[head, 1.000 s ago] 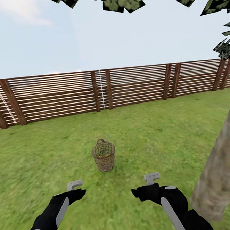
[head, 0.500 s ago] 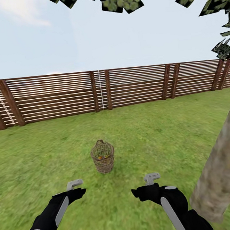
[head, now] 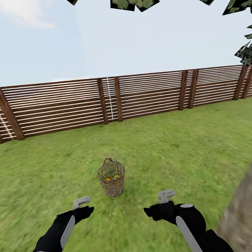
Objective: Take the three Easter eggs out of the wicker basket on the lawn in the garden, then place them on the lawn next to a single tree (choose any tree) so that all three eggs are next to the same tree and none are left in the basket.
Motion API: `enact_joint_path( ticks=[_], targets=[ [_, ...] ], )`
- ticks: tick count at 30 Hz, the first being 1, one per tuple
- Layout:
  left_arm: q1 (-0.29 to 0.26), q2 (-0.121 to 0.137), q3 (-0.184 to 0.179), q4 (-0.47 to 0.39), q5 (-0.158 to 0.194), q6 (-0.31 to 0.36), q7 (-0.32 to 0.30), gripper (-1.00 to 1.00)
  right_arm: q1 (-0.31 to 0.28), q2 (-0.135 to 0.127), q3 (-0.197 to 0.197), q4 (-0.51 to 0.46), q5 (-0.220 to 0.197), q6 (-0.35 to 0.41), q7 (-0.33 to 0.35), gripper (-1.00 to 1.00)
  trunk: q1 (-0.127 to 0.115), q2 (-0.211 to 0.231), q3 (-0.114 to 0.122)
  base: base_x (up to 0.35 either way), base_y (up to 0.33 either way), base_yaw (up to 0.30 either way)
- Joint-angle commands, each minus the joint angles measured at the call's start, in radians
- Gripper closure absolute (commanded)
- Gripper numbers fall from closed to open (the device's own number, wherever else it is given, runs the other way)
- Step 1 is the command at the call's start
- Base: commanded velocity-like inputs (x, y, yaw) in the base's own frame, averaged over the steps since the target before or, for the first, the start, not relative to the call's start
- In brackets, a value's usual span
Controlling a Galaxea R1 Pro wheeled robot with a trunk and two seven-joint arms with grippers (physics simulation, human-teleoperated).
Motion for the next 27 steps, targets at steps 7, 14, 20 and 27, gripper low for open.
enact_joint_path(
  ticks=[7, 14, 20, 27],
  targets=[
    [-0.001, 0.0, 0.001, -0.001, 0.005, 0.006, -0.001, -1.0, -0.001, 0.0, 0.0, -0.001, -0.007, 0.004, -0.006, -1.0, 0.001, -0.002, -0.002, 0.299, -0.011, 0.0],
    [-0.001, 0.0, 0.001, -0.001, 0.005, 0.007, -0.003, -1.0, -0.001, 0.0, -0.001, -0.001, -0.007, 0.004, -0.006, -1.0, 0.001, -0.002, -0.001, 0.328, -0.001, -0.088],
    [-0.001, 0.0, 0.001, -0.001, 0.005, 0.007, -0.004, -1.0, -0.001, 0.0, -0.001, -0.001, -0.007, 0.003, -0.006, -1.0, 0.001, -0.002, 0.003, 0.333, 0.078, -0.226],
    [-0.001, 0.0, 0.001, 0.002, 0.005, 0.007, -0.004, -1.0, -0.001, 0.0, 0.0, -0.001, -0.007, 0.003, -0.006, -1.0, 0.001, -0.002, 0.005, 0.32, 0.155, -0.109]
  ],
)
